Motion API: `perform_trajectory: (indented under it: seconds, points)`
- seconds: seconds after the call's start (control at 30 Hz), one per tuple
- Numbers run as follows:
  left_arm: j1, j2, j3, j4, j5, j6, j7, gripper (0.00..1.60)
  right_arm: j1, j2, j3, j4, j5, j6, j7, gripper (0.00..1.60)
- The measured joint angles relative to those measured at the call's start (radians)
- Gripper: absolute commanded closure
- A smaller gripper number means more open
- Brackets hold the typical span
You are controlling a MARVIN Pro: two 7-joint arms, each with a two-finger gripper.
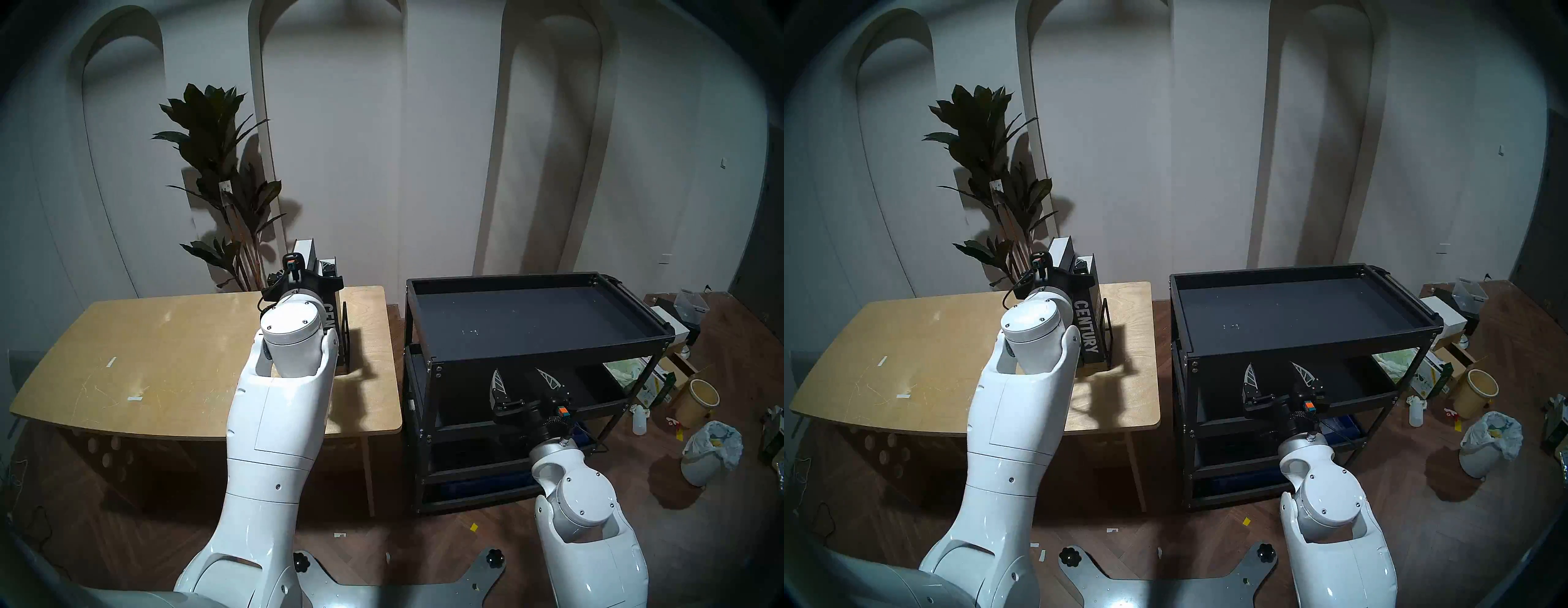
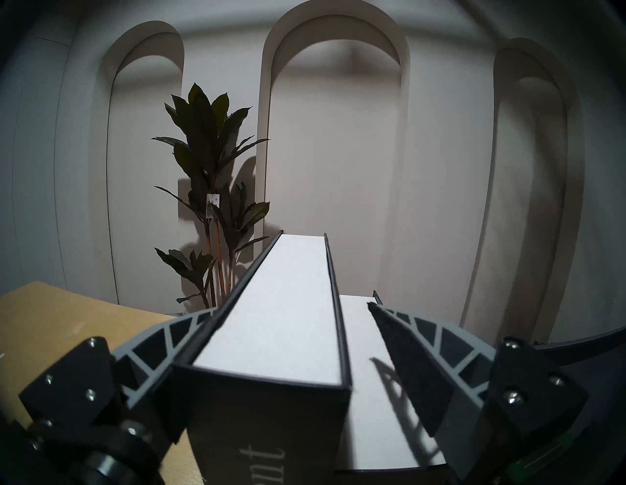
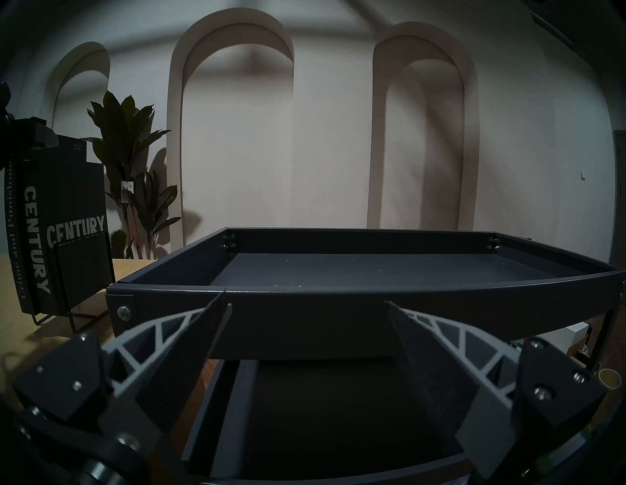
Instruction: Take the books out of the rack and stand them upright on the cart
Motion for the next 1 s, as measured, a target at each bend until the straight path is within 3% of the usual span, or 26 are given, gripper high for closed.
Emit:
perform_trajectory:
  seconds: [0.03,0.07,0.1,0.17,0.2,0.33,0.47,0.5,0.53,1.0]
  points:
    - [0.0,0.0,0.0,0.0,0.0,0.0,0.0,0.31,0.001,0.0,0.0,0.001,0.0,0.0,0.001,0.0]
    - [0.0,0.0,0.0,-0.001,-0.001,0.0,0.0,0.51,0.002,0.001,0.0,0.002,0.0,0.001,0.001,0.0]
    - [0.0,0.0,0.0,-0.002,-0.002,0.0,0.0,0.51,0.003,0.001,0.0,0.003,0.0,0.001,0.002,0.0]
    - [0.0,-0.001,-0.001,-0.003,-0.003,0.0,0.0,0.75,0.005,0.001,0.0,0.005,0.001,0.002,0.003,0.0]
    - [0.001,-0.001,-0.001,-0.003,-0.004,0.0,0.0,0.75,0.006,0.001,0.0,0.005,0.001,0.002,0.004,0.0]
    - [0.002,0.0,-0.001,-0.004,-0.005,0.0,-0.002,1.07,0.009,0.0,0.0,0.007,0.002,0.003,0.004,0.0]
    - [0.004,0.0,-0.001,-0.006,-0.005,0.0,-0.004,1.21,0.012,-0.001,0.0,0.009,0.002,0.004,0.004,0.0]
    - [0.004,0.001,-0.001,-0.007,-0.005,0.0,-0.004,1.31,0.012,-0.002,0.0,0.01,0.002,0.004,0.004,0.0]
    - [0.006,0.001,-0.001,-0.008,-0.005,0.0,-0.004,1.6,0.013,-0.003,0.0,0.011,0.002,0.004,0.003,0.0]
    - [0.022,0.022,0.006,-0.074,0.016,0.007,-0.004,1.6,0.018,-0.007,-0.008,0.014,0.012,0.005,0.009,0.0]
